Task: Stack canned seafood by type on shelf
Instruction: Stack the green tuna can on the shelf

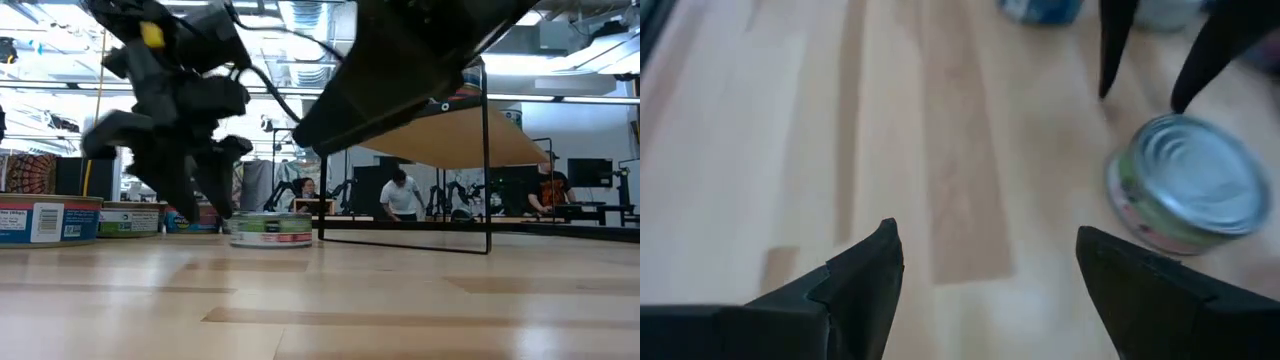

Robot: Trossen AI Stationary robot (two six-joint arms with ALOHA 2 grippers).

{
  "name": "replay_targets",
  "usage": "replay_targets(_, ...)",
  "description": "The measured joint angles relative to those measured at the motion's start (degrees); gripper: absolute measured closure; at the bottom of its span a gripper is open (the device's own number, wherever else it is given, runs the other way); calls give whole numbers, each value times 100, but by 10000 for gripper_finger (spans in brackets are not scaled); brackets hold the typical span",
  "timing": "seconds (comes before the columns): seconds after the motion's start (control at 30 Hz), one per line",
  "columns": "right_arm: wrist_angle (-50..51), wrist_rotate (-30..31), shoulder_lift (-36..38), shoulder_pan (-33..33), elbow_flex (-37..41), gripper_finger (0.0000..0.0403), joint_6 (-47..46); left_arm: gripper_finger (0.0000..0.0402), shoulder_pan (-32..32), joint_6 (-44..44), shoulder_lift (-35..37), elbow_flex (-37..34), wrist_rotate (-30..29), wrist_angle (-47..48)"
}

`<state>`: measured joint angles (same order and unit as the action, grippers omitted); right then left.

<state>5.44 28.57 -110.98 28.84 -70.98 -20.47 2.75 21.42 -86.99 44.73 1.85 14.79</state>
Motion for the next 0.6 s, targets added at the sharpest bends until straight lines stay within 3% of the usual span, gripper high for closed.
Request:
replay_targets(0.13, 446, -109, 0, 3, 0, 78, -307, 193, 220, -71, -9, 0, -1434, -8)
replay_targets(0.23, 815, -31, 0, -17, 0, 78, -595, 193, 202, -107, -34, 0, -2122, -258)
replay_targets(0.37, 1086, 91, -32, -217, 0, 78, -936, 193, 70, -50, -34, 0, -2210, -861)
replay_targets(0.6, 1000, 112, -203, -426, 6, 78, -999, 193, -9, 96, -36, 2, -1559, -1113)
